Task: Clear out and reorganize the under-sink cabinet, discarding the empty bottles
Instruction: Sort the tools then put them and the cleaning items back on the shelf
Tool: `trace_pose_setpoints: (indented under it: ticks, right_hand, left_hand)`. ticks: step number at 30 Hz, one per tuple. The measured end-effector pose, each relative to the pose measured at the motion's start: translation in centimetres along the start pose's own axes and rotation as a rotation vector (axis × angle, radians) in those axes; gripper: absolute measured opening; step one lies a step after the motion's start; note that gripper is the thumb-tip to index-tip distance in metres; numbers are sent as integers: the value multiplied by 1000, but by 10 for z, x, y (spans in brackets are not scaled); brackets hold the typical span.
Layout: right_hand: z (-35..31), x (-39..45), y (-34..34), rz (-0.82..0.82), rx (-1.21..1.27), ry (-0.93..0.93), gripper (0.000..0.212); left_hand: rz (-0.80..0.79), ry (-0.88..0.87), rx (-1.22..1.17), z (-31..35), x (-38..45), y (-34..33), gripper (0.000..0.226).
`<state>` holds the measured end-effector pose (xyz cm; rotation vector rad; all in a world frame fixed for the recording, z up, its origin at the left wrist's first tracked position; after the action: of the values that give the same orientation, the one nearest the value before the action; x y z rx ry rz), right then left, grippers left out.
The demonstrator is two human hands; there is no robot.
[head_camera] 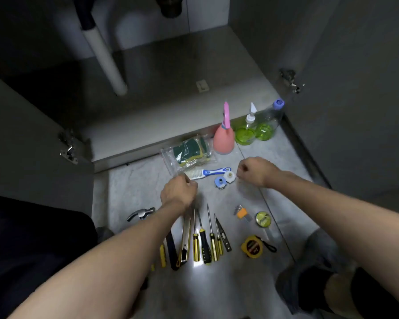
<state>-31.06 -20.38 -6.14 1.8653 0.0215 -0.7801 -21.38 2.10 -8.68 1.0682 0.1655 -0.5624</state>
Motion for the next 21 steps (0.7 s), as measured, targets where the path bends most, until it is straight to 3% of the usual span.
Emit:
trace_pose_setpoints:
  ticks: [7, 11, 16, 21]
  right_hand:
    - [26, -3, 139, 179, -102, -50, 19]
    - [32, 6, 179, 141, -312, 3, 24]
    - [35, 42, 193, 130, -373, 49, 42]
    - [40, 93, 158, 167, -353, 63, 47]
  left_hand:
    - [-3, -141, 17, 123, 42, 73, 27]
    - [-43, -172, -3, 168, 67, 79, 32]
    - [-59, -179, 63, 197, 98, 57, 40]
    - [-21, -179, 117, 203, 133, 20, 42]
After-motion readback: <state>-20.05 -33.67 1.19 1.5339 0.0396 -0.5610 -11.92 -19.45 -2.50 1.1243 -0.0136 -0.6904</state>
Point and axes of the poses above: each hand's wrist, its own x-axis towards the middle knuckle, its own y-axis out of the back of the hand, z = x × y, the point moved 3 cm from there along x, towards the middle knuckle, and after that the axes turned 8 degrees about -x, right-handed, at the moved point
